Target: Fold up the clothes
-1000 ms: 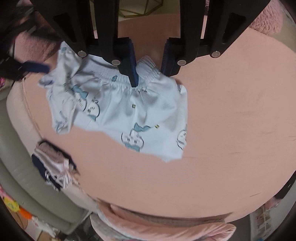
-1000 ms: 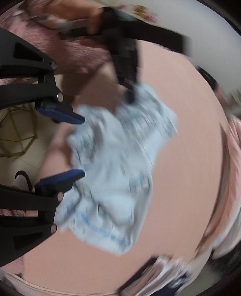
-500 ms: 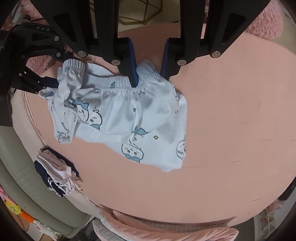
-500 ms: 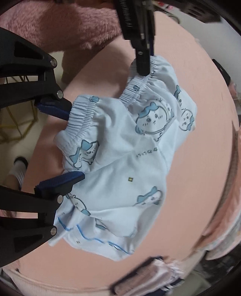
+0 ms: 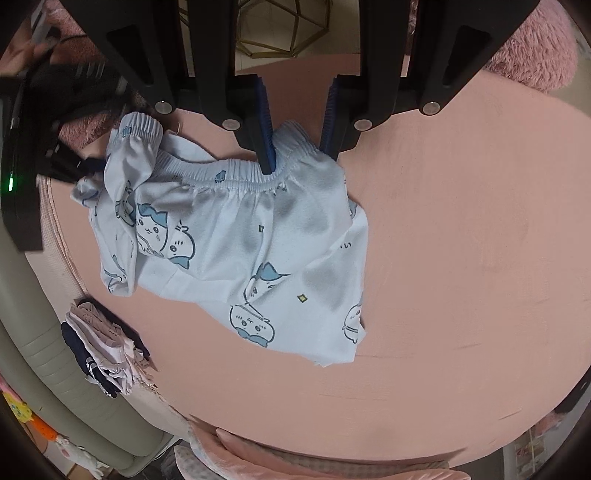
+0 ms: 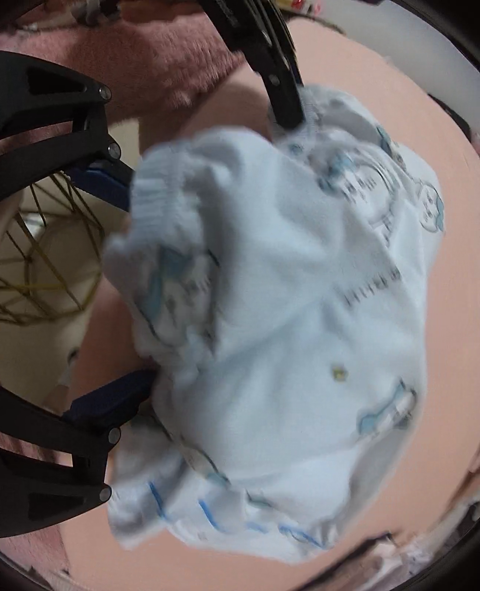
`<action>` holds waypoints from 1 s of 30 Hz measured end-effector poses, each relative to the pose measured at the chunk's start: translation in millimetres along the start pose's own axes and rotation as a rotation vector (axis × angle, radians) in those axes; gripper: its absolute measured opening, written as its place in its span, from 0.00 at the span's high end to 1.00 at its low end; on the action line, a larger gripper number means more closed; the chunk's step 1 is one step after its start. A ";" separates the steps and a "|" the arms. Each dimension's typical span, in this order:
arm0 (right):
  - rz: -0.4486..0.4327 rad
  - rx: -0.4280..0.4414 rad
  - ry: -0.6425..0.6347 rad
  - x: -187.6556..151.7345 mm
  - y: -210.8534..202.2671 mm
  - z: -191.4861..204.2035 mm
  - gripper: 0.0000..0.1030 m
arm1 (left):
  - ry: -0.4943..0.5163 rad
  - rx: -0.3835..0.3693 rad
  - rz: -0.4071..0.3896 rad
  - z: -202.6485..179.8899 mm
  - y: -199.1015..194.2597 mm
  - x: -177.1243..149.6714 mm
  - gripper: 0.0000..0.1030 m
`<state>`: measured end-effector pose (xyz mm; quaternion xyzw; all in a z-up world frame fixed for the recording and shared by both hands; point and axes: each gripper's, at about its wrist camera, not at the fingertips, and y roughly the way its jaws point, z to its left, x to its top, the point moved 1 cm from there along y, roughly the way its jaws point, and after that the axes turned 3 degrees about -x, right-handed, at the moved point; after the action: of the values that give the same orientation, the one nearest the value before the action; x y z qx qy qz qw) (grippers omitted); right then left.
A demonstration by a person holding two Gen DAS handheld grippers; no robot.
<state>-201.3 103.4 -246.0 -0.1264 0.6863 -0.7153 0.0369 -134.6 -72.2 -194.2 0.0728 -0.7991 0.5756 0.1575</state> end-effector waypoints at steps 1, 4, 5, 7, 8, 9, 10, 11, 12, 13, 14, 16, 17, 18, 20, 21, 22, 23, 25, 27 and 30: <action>-0.010 -0.013 0.018 2.1 -4.9 -9.1 0.27 | 0.002 -0.002 0.000 -0.4 -0.6 -0.4 0.79; -0.026 0.023 0.060 5.1 -26.2 -39.1 0.31 | 0.020 -0.011 0.000 -5.1 -1.8 -2.2 0.79; -0.015 0.056 0.040 5.5 -37.1 -49.1 0.31 | 0.026 -0.008 0.000 -8.2 -1.5 -2.4 0.79; 0.036 0.058 -0.065 6.6 -59.5 -64.9 0.31 | 0.044 -0.011 0.002 -14.1 -0.3 -2.7 0.79; 0.064 -0.019 -0.146 6.5 -71.5 -70.7 0.31 | 0.058 -0.015 0.003 -17.5 0.8 -2.8 0.79; 0.086 -0.114 -0.222 6.8 -83.4 -76.2 0.31 | 0.068 -0.008 0.003 -19.7 2.1 -2.8 0.79; 0.103 -0.206 -0.290 7.5 -95.3 -81.3 0.31 | 0.076 -0.001 0.003 -21.2 3.6 -2.7 0.79; 0.112 -0.269 -0.335 9.0 -105.7 -84.3 0.31 | 0.072 0.003 0.003 -20.4 5.1 -2.5 0.79; 0.110 -0.285 -0.363 11.1 -114.3 -83.9 0.31 | 0.066 0.006 0.004 -19.2 6.6 -2.3 0.79; 0.101 -0.269 -0.380 3.0 -122.1 -90.5 0.31 | 0.049 0.004 0.009 -16.1 7.6 -2.0 0.79; 0.094 -0.243 -0.390 -15.0 -129.9 -105.4 0.31 | 0.034 0.002 0.012 -13.1 8.4 -1.9 0.79; 0.082 -0.239 -0.397 -40.0 -128.9 -94.0 0.31 | 0.020 -0.001 0.014 -8.2 7.9 -3.4 0.79; 0.043 -0.272 -0.375 -47.7 -122.4 -77.7 0.31 | 0.019 0.002 0.014 -6.2 7.5 -4.9 0.79; -0.016 -0.293 -0.326 -55.3 -116.9 -66.3 0.31 | 0.018 0.005 0.015 -4.3 7.2 -6.4 0.79; -0.110 -0.281 -0.212 -64.3 -104.2 -44.5 0.31 | 0.013 0.004 0.019 -1.5 8.0 -8.7 0.79; -0.126 -0.253 -0.168 -60.4 -90.7 -32.9 0.31 | 0.010 0.004 0.023 -0.5 8.6 -9.5 0.79; -0.133 -0.231 -0.135 -60.3 -78.2 -23.3 0.31 | 0.014 0.008 0.025 -0.6 8.2 -10.1 0.79; -0.139 -0.217 -0.123 -63.8 -70.3 -15.0 0.31 | 0.024 0.013 0.021 -1.4 7.2 -9.9 0.79; -0.165 -0.183 -0.126 -70.5 -63.1 1.7 0.31 | 0.037 0.018 0.002 -2.8 3.8 -9.5 0.79; -0.203 -0.123 -0.134 -76.1 -60.6 16.0 0.31 | 0.046 0.010 -0.009 -3.5 1.9 -9.2 0.79; -0.209 -0.141 -0.176 -73.7 -47.8 34.9 0.31 | 0.042 0.012 -0.004 -3.0 4.3 -7.3 0.79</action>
<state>-116.3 88.9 -207.3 -0.2616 0.7122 -0.6513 0.0133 -128.5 -68.4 -199.7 0.0636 -0.7920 0.5814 0.1749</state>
